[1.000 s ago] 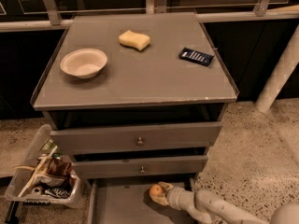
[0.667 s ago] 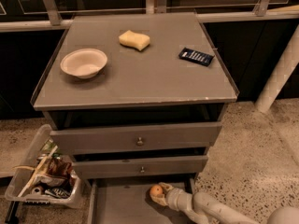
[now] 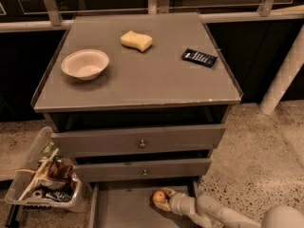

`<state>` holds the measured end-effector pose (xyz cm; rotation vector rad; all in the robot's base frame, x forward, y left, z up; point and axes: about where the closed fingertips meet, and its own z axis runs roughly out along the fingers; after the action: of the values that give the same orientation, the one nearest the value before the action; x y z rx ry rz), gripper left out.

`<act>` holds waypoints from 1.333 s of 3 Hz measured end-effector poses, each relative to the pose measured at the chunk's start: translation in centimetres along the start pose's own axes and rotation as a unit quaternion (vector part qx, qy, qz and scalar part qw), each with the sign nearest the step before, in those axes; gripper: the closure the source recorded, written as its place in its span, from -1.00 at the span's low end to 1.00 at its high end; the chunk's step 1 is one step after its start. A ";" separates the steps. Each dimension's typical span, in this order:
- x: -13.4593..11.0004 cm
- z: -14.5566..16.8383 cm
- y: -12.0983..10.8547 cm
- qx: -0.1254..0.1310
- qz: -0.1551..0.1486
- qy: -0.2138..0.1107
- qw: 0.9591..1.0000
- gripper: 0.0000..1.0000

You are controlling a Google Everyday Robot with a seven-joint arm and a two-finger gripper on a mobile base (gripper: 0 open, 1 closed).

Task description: Place orange into bottom drawer

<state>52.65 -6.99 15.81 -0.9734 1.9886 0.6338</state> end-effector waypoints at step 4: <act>0.5 0.5 0.5 -0.065 -0.001 -0.012 0.998 0.18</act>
Offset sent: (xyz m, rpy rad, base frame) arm -0.0048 0.0031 -0.0069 0.0977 0.0518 0.1535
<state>52.26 -6.55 15.11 -1.0395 1.9457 0.7772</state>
